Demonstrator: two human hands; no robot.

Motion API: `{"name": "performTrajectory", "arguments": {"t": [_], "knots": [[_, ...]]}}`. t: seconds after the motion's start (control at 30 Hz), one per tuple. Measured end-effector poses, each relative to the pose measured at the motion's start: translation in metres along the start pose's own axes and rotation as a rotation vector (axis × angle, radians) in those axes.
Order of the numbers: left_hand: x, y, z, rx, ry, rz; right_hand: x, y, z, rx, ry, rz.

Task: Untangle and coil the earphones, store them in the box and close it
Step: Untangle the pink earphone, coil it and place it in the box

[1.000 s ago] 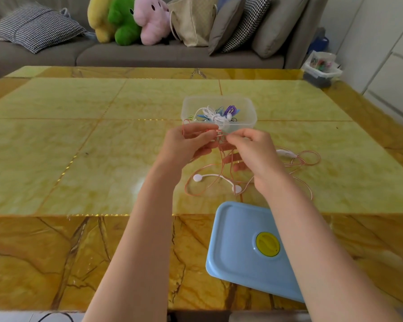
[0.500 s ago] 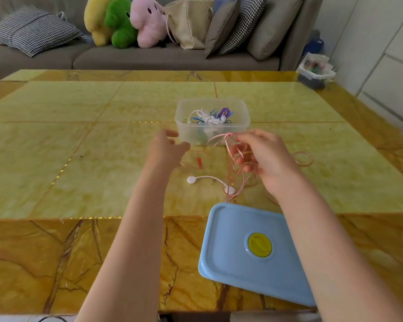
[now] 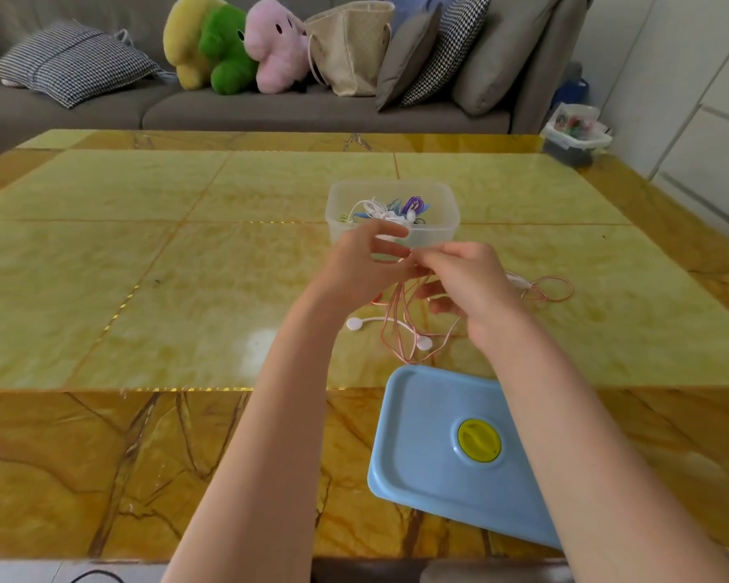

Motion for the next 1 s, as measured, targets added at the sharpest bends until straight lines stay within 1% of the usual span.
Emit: {"name": "performTrajectory", "arguments": {"t": [0.1,0.2,0.33,0.43,0.53,0.63,0.7,0.77,0.9,1.0], "knots": [[-0.003,0.0,0.001,-0.004,-0.035,-0.028,0.002,-0.002,0.001,-0.003,0.009,0.005],[-0.005,-0.002,0.003,-0.021,-0.085,0.002,0.0,-0.004,0.002,0.025,0.087,0.008],[-0.007,-0.003,0.001,-0.008,-0.051,0.022,-0.001,-0.007,0.002,0.06,0.141,0.034],[-0.008,-0.004,0.003,-0.04,-0.043,0.052,0.001,-0.01,0.0,0.121,0.207,0.073],[-0.007,-0.004,0.0,-0.045,-0.052,0.068,0.002,-0.007,-0.001,0.122,0.204,0.041],[-0.007,-0.006,-0.006,-0.041,-0.137,0.059,0.002,-0.002,0.0,0.098,0.18,-0.014],[-0.006,-0.007,-0.01,-0.018,-0.174,0.096,0.001,-0.001,0.001,0.111,0.216,-0.032],[-0.003,-0.007,-0.012,0.001,-0.174,0.143,0.002,-0.003,0.002,0.12,0.227,-0.016],[-0.004,-0.007,-0.009,0.007,-0.131,0.232,0.007,-0.003,0.0,0.05,0.111,0.058],[-0.007,-0.01,-0.007,0.044,0.032,0.338,0.005,-0.004,-0.003,0.005,-0.044,0.131]]}}
Point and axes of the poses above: each hand's wrist, its own y-axis away from the middle knuckle, its own x-axis out of the back of the hand, z = x × y, the point moved 4 cm from there along -y, towards the middle knuckle, and after that the axes turned 7 degrees about -y, right-handed, at the moved point
